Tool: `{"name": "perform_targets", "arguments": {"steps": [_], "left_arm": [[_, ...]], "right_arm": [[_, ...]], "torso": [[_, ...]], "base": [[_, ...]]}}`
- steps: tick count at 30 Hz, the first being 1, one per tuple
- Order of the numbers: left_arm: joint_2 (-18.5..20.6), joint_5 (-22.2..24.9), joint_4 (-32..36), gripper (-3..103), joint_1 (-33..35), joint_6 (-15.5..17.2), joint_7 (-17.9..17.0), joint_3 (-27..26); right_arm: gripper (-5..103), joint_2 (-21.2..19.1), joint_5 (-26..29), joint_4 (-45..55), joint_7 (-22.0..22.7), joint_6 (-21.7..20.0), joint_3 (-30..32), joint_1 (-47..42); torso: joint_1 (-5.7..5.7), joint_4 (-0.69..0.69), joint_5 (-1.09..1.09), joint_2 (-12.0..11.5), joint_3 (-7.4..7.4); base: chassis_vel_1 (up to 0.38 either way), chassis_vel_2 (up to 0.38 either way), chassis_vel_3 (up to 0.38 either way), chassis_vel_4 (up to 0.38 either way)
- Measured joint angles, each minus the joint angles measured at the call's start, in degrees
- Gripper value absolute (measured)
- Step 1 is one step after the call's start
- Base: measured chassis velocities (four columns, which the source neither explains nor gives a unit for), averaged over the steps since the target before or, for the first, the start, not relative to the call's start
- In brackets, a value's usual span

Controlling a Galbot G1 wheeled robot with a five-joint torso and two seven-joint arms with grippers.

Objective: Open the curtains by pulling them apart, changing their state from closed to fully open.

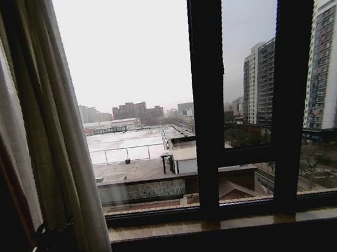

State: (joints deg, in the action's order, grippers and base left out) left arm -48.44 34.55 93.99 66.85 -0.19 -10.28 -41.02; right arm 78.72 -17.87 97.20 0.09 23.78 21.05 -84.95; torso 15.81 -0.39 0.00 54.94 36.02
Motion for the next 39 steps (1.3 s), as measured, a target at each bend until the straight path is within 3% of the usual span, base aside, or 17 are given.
{"name": "perform_targets", "arguments": {"steps": [21,39], "left_arm": [[-0.37,-1.46,0.76,100,2.52,-0.74,2.24,-2.02],[-1.27,-3.03,0.88,100,5.61,-2.72,5.28,-4.81]], "right_arm": [[100,0.0,-0.89,-0.27,0.33,-0.17,0.64,0.25],[100,0.0,-0.53,-1.27,3.19,0.03,0.69,0.54]], "torso": [[0.0,0.0,0.0,0.0,0.0],[0.0,0.0,-0.01,0.0,0.0]], "base": [[0.0,0.0,0.0,0.0],[0.042,0.06,-0.035,-0.059]]}}
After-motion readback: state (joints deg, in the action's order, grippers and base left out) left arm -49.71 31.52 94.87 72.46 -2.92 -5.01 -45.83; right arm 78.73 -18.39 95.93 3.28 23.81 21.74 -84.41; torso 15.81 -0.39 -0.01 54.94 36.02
